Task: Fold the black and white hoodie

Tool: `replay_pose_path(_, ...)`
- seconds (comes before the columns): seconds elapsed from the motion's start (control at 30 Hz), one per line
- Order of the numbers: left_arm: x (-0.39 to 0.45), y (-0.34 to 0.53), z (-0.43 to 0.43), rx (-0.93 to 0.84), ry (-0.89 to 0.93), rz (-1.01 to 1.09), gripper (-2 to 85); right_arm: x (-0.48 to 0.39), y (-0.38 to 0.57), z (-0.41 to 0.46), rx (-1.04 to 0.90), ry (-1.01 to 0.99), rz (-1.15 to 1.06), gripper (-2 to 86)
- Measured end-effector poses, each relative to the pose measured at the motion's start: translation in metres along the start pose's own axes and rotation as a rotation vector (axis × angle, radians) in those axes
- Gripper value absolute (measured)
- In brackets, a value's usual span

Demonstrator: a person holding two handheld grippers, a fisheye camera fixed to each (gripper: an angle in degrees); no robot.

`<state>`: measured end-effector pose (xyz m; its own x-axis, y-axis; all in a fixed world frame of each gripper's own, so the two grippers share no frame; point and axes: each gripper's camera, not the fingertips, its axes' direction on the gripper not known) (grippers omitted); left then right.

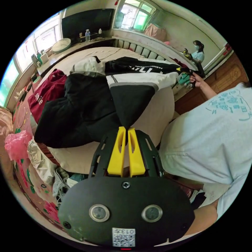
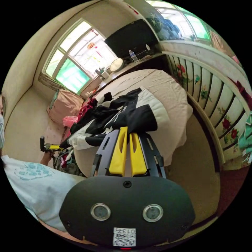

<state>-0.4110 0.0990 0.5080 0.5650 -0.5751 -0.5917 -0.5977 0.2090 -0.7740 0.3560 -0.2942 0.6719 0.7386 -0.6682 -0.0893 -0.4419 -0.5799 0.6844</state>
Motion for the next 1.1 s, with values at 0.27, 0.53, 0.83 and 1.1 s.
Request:
replay_pose_path(0.27,0.044,0.059,0.133,-0.182,0.110,-0.126,0.5,0.047,0.076,0.065,-0.304,0.143,0.134,0.2)
replay_pose_path(0.53,0.023,0.092,0.123,-0.006,0.233,-0.354,6.1,0.048,0.093,0.048,-0.335,0.148,0.135,2.6)
replay_pose_path(0.83,-0.117,0.175,0.018,0.444,0.020,-0.955,12.0,0.018,0.029,-0.017,-0.288,0.047,-0.087,7.7)
replay_pose_path(1.1,-0.240,0.141,0.062,0.426,0.022,-1.166,14.7,-0.175,-0.093,0.150,-0.255,-0.107,-0.589,9.6)
